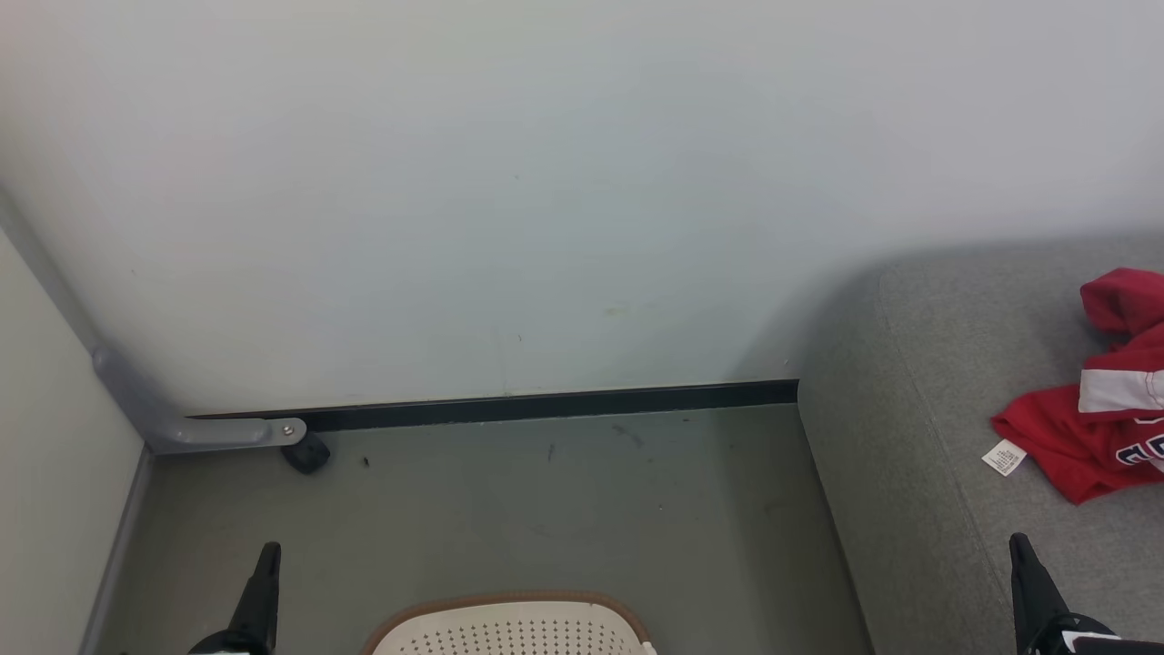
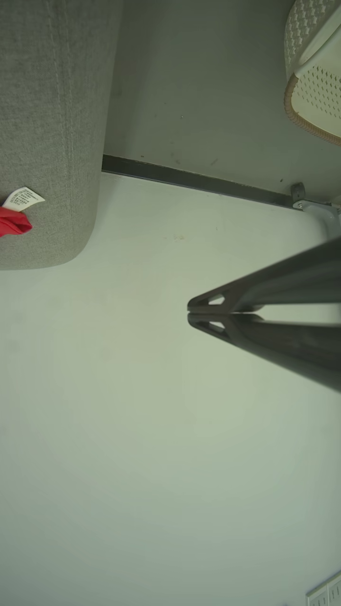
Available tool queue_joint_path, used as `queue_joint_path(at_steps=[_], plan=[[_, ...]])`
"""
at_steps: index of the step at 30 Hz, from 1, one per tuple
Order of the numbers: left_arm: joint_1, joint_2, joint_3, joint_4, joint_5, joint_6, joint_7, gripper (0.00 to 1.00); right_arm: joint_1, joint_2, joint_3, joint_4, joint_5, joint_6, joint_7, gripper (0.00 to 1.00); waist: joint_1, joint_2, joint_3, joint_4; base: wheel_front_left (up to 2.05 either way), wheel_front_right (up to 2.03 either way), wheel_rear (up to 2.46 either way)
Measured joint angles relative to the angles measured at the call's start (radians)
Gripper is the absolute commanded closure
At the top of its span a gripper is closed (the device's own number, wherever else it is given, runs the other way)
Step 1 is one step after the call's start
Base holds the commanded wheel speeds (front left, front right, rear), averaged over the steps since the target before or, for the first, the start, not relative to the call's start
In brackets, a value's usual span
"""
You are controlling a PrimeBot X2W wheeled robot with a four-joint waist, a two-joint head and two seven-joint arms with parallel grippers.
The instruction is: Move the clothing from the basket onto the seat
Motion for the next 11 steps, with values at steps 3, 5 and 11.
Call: queue_joint_path(at_steps=[3,5,11], plan=[[0.000,0.000,0.000,0.000,0.000,0.000,0.000,1.00,0.000,0.000,0.000,0.000,0.000,0.000,0.000,1.00,0.0000,0.0000,0.000,0.000,0.00,0.00,0.00],[0.000,0.000,0.000,0.000,0.000,0.000,0.000,1.00,0.000,0.000,0.000,0.000,0.000,0.000,0.000,1.00,0.0000,0.0000,0.000,0.000,0.00,0.00,0.00],[0.000,0.000,0.000,0.000,0.000,0.000,0.000,1.00,0.000,0.000,0.000,0.000,0.000,0.000,0.000,1.00,0.0000,0.0000,0.000,0.000,0.00,0.00,0.00]])
